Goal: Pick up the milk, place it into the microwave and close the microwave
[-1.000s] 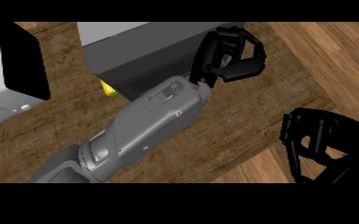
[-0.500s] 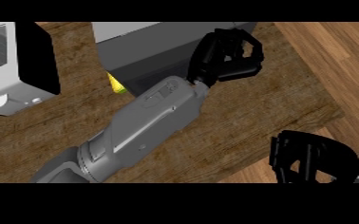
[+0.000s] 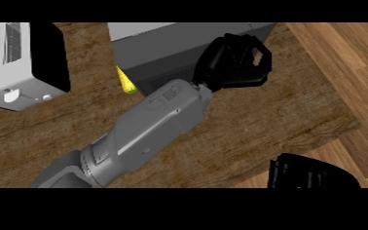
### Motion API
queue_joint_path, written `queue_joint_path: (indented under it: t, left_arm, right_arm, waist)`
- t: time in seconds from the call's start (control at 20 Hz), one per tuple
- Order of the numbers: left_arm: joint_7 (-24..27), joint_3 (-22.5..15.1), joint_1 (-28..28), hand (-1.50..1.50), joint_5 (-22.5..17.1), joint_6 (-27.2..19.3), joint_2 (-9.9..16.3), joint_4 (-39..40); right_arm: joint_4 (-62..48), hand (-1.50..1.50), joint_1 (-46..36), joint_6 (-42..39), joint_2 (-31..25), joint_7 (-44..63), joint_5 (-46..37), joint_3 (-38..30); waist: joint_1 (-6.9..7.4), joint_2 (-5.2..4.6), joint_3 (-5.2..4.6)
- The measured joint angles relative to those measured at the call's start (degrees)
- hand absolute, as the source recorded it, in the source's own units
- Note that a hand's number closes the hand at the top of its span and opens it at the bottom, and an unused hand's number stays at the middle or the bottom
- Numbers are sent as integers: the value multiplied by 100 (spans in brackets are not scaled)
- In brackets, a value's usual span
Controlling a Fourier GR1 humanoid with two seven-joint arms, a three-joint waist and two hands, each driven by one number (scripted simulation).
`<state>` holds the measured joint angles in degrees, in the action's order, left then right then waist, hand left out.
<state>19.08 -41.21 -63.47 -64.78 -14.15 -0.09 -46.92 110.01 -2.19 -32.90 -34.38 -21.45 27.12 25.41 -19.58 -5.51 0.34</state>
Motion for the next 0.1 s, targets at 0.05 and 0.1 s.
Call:
queue_joint_path:
  t: [0.05, 0.1]
  left_arm:
    - [18, -20, -5, 150, -21, 81, 0, 15]
    - [29, -25, -9, 150, -50, 152, 0, 38]
  right_arm:
    - [58, 150, 40, 45, 27, 7, -34, 31]
    - [115, 150, 89, 85, 44, 13, -64, 57]
  waist:
    - [26, 4, 1]
    - [35, 6, 1]
